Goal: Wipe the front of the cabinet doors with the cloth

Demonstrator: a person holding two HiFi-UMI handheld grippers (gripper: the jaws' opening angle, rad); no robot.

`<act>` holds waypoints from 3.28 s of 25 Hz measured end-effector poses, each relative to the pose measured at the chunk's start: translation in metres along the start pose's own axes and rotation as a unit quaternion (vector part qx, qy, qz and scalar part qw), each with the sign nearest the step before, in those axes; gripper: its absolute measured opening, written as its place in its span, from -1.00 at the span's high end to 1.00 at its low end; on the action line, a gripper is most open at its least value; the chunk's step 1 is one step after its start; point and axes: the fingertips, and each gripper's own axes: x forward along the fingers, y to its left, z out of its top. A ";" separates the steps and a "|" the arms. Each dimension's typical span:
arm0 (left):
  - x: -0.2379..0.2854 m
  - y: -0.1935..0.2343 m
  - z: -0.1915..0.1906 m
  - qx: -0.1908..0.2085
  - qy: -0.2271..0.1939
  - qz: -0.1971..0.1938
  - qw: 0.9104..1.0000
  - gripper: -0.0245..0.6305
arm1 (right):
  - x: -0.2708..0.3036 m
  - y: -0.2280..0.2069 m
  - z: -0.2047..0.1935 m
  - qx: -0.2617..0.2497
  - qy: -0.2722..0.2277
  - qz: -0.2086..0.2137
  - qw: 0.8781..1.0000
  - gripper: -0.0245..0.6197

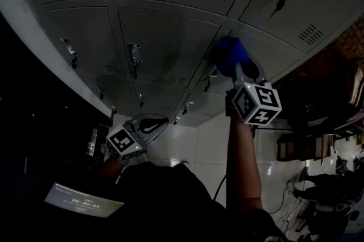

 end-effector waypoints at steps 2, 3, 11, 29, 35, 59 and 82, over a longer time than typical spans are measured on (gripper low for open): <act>-0.001 0.000 0.001 -0.001 -0.005 -0.004 1.000 0.94 | 0.008 -0.002 0.005 -0.008 0.008 -0.003 1.000 0.71; -0.001 0.000 0.001 -0.001 -0.004 -0.003 1.000 0.94 | 0.011 -0.003 0.007 -0.012 0.012 -0.004 1.000 0.71; 0.006 0.001 0.003 -0.001 -0.004 -0.006 1.000 0.94 | 0.011 -0.010 0.009 -0.013 0.021 0.009 1.000 0.71; 0.039 -0.012 0.002 0.009 0.008 -0.036 0.999 0.93 | -0.066 -0.179 -0.002 -0.019 0.020 -0.139 0.990 0.71; 0.040 -0.015 0.000 0.003 0.011 -0.035 0.999 0.94 | -0.085 -0.218 -0.007 0.010 0.011 -0.180 0.984 0.71; 0.011 -0.007 -0.012 -0.006 0.010 -0.009 1.000 0.93 | -0.022 -0.036 -0.040 0.019 0.014 0.018 1.000 0.71; 0.011 -0.007 -0.007 0.005 0.004 -0.013 1.000 0.93 | -0.006 -0.054 -0.066 0.003 0.055 -0.007 0.998 0.71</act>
